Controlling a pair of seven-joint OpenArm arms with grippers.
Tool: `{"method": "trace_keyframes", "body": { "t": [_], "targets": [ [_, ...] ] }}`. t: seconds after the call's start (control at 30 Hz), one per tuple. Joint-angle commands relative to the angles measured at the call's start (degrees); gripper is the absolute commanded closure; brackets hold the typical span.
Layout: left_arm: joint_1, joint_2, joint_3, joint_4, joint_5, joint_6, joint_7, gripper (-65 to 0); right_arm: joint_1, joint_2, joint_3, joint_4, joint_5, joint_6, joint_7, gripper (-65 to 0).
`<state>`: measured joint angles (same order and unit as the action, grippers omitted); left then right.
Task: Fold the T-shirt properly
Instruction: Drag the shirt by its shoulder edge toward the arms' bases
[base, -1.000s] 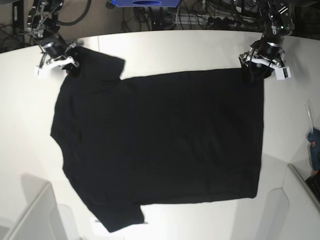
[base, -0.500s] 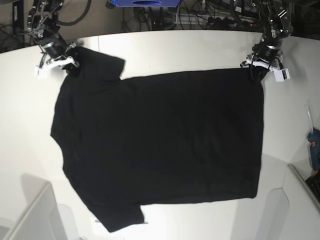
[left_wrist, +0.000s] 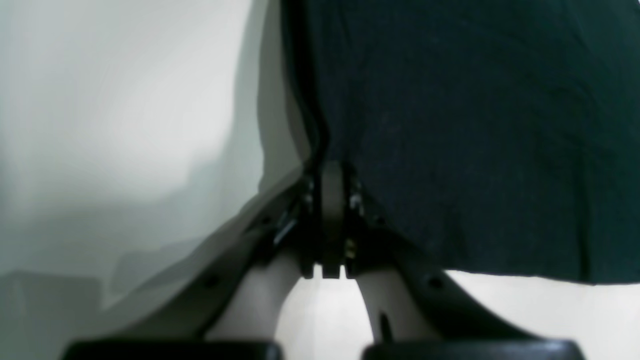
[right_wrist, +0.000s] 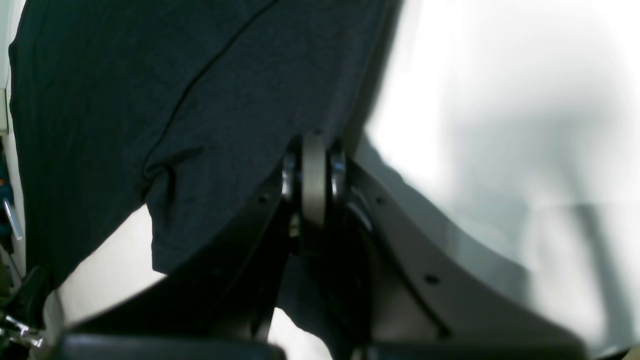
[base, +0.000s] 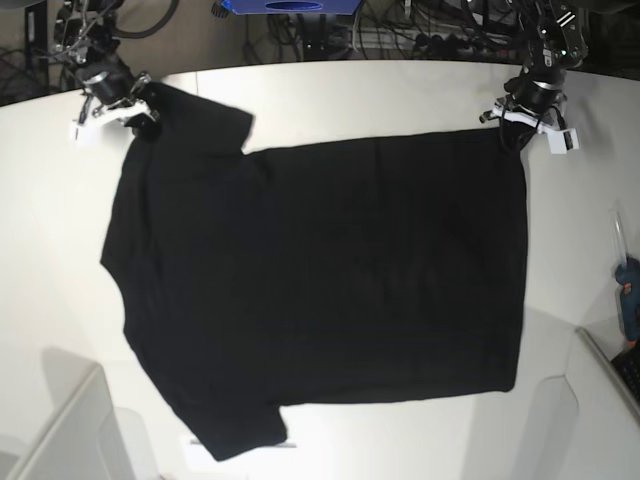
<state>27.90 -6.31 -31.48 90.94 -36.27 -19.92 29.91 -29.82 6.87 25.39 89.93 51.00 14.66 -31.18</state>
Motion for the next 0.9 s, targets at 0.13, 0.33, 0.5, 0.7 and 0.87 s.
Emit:
{"method": "trace_keyframes", "body": {
  "t": [0.13,0.33,0.5,0.7,0.87],
  "targets": [
    [3.9,-1.2,-0.1,4.7,0.7,0.3,1.4,0.0,-4.0,0.4,0.2,1.7,-1.5,-1.2,0.7,0.0],
    [7.6,-1.3,-0.2,7.9,0.9,0.3,1.4,0.0,-7.1,0.1,0.3,4.6,-1.5,-1.2,0.8,0.0],
    [9.5,-1.3,-0.2,8.2,0.9,0.3,1.4,0.0,-8.7,-0.1,0.3,5.1,-1.5,-1.2,0.9,0.0],
    [11.9,-1.3,-0.2,8.2,0.9,0.2,1.4,0.0,-12.3,-0.2,0.2,9.3,-1.5,-1.2,2.5,0.0],
    [13.6,-2.3,-0.3,8.9,0.6,0.2,1.3,0.0,-15.0,-0.2,0.2,12.4,-1.3,-1.2,3.1,0.0]
  ]
}}
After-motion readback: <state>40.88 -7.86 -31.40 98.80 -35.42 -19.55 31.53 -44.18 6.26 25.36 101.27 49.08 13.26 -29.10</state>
